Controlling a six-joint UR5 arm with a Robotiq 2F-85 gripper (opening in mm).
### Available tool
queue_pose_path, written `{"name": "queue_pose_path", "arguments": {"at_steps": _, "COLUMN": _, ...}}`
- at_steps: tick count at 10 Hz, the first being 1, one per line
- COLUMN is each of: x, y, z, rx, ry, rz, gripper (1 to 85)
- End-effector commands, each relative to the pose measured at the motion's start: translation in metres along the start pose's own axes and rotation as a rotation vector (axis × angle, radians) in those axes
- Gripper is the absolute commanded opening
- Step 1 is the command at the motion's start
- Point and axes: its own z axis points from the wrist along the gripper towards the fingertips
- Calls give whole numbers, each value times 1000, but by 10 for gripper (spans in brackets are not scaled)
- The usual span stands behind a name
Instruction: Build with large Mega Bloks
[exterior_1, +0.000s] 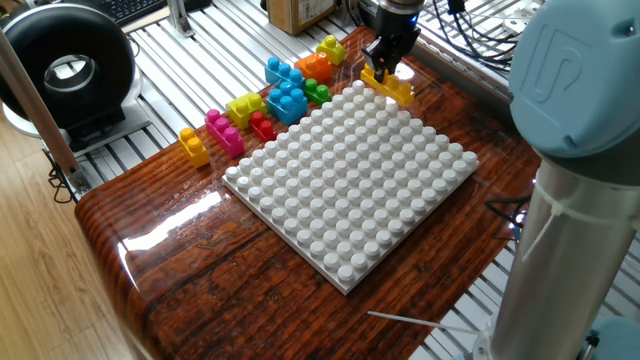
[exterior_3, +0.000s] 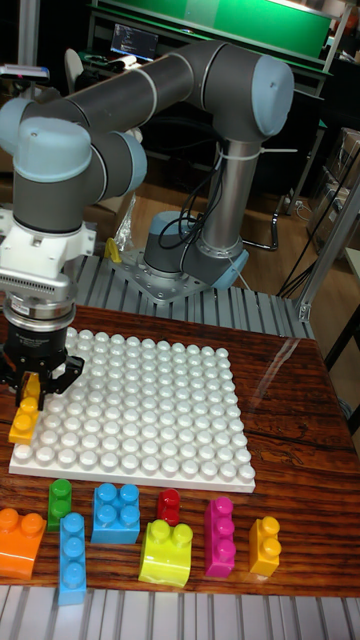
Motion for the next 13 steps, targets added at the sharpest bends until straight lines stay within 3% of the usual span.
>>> {"name": "queue_pose_path", "arguments": {"at_steps": 1, "x": 1, "y": 4, "z": 2, "rx": -14, "ry": -6, "rz": -33, "gripper": 10}}
{"name": "queue_pose_path", "arguments": {"at_steps": 13, "x": 9, "y": 4, "z": 9, "rx": -39, "ry": 8, "rz": -1, "gripper": 10}}
